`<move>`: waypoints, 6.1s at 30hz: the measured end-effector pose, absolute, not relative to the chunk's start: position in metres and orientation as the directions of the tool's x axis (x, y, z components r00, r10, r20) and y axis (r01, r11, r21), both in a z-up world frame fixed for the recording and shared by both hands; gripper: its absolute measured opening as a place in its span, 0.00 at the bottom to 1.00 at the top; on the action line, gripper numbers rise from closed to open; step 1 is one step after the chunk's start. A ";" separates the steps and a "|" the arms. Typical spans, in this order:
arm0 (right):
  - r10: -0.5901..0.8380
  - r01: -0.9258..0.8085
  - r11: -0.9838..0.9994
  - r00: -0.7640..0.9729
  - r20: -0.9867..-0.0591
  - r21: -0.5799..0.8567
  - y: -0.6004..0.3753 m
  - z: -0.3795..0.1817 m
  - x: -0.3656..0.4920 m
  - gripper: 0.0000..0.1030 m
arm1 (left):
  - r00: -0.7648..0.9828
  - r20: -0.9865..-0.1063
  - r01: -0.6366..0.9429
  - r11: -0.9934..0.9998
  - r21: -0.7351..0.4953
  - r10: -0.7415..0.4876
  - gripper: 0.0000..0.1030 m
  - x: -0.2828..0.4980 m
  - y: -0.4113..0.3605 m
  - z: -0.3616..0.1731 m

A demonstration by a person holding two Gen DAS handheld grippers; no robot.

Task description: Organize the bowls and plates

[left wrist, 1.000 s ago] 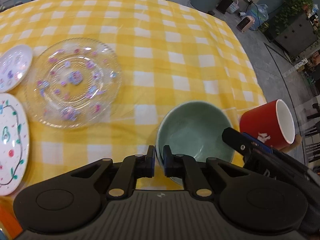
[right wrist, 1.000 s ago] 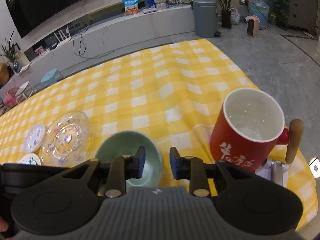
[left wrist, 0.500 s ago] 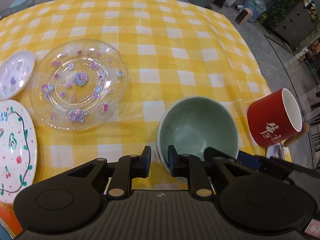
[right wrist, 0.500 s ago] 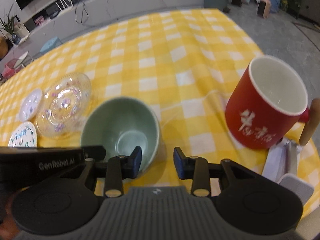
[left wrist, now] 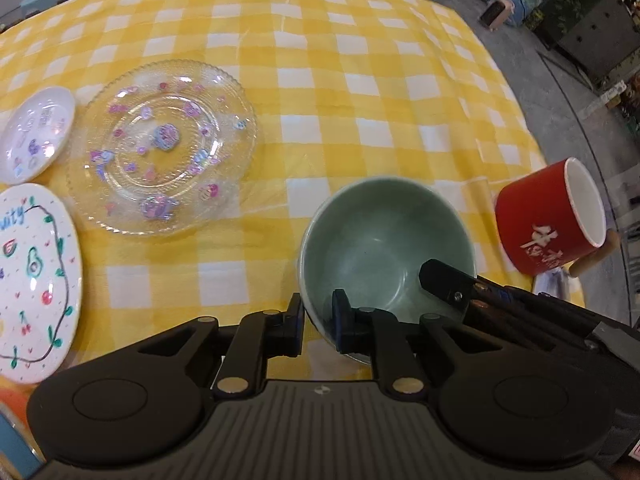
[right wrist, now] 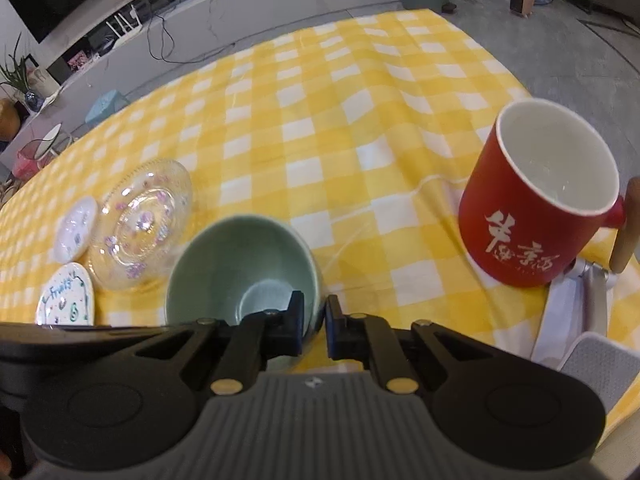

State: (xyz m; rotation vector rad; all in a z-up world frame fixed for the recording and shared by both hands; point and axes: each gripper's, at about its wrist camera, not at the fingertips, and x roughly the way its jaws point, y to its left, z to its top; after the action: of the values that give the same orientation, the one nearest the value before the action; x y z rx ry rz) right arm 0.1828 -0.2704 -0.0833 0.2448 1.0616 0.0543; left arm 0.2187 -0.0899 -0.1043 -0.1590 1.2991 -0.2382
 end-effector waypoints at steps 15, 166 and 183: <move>0.284 -0.064 0.949 0.597 -0.750 0.309 -0.234 -0.032 0.152 0.06 | 0.437 -0.886 0.009 0.986 -0.168 -0.156 0.15 0.169 -0.047 -0.036; 0.285 -0.218 0.959 0.712 -0.641 0.183 -0.125 0.033 0.107 0.62 | 0.661 -0.750 -0.114 0.985 -0.133 -0.025 0.67 0.104 0.148 -0.006; 0.311 -0.146 0.949 0.603 -0.735 0.281 -0.139 -0.016 0.176 0.62 | 0.543 -0.829 -0.025 0.984 -0.179 -0.137 0.65 0.183 0.128 -0.014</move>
State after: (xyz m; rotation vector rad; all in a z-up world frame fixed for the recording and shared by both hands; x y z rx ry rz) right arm 0.1759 -0.1386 -0.0157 0.1999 0.8862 0.2666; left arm 0.1825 0.1277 -0.0141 -0.1771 0.9961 -0.0665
